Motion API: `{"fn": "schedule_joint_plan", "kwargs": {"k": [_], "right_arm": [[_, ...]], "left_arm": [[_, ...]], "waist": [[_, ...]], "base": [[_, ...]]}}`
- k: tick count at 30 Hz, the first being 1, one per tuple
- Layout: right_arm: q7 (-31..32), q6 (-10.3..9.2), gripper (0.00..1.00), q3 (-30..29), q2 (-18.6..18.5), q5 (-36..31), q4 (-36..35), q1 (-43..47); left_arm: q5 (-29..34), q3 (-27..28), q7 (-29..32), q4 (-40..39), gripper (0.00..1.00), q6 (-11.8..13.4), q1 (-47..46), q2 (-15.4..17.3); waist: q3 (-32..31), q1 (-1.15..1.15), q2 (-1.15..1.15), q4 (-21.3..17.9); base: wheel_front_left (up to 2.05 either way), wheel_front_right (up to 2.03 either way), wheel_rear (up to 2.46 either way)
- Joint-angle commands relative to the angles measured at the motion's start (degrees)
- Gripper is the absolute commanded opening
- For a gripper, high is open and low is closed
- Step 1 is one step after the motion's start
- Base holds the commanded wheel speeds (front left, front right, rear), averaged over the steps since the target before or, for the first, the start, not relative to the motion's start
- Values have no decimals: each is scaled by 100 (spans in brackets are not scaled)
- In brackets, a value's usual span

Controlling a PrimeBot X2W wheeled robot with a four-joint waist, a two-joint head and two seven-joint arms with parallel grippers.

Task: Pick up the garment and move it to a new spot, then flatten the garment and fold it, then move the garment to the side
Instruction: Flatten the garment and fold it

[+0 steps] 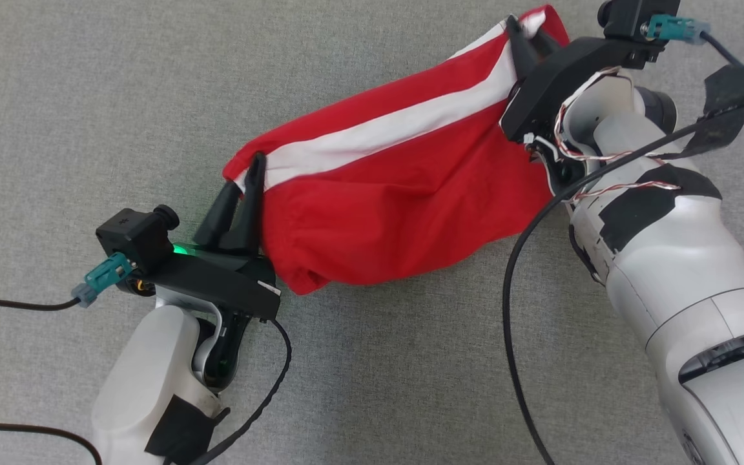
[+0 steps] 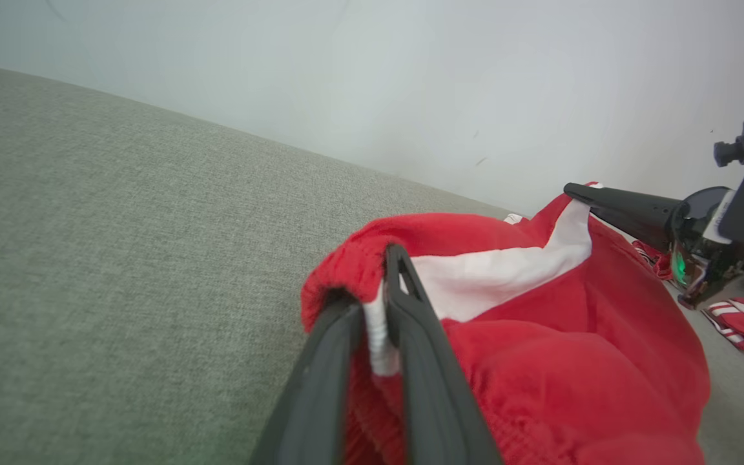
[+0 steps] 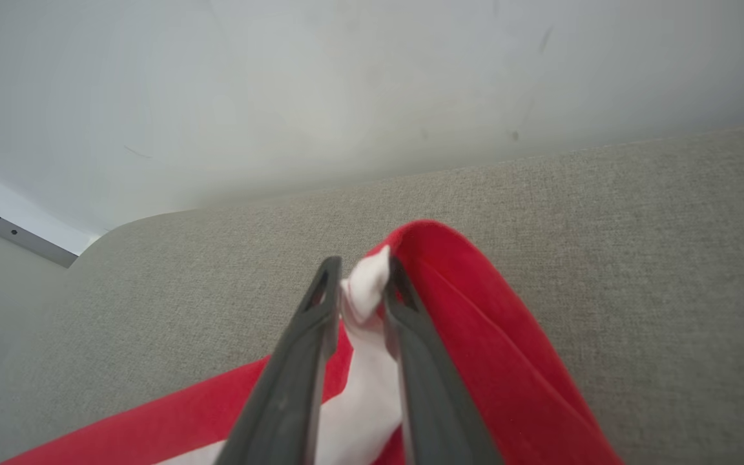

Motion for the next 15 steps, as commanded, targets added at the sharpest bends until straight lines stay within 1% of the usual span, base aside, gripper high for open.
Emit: {"fn": "schedule_joint_plan", "kwargs": {"k": [1, 7, 13, 15], "right_arm": [[-66, -3, 100, 59, 36, 49, 52, -23], [-157, -3, 100, 242, 18, 214, 88, 156], [-173, -3, 100, 428, -148, 519, -112, 445], [-222, -3, 100, 538, -233, 739, -228, 652]], "left_arm": [[26, 23, -24, 37, 100, 3, -7, 7], [233, 211, -24, 5, 100, 4, 220, 21], [602, 487, -24, -202, 100, 3, 657, 3], [782, 529, -24, -217, 100, 3, 929, -11]], "waist": [[-18, -1, -1, -9], [-225, -1, -1, -81], [-502, -1, -1, -149], [-677, -1, -1, -216]], "base": [[0, 0, 0], [0, 0, 0], [0, 0, 0], [0, 0, 0]]}}
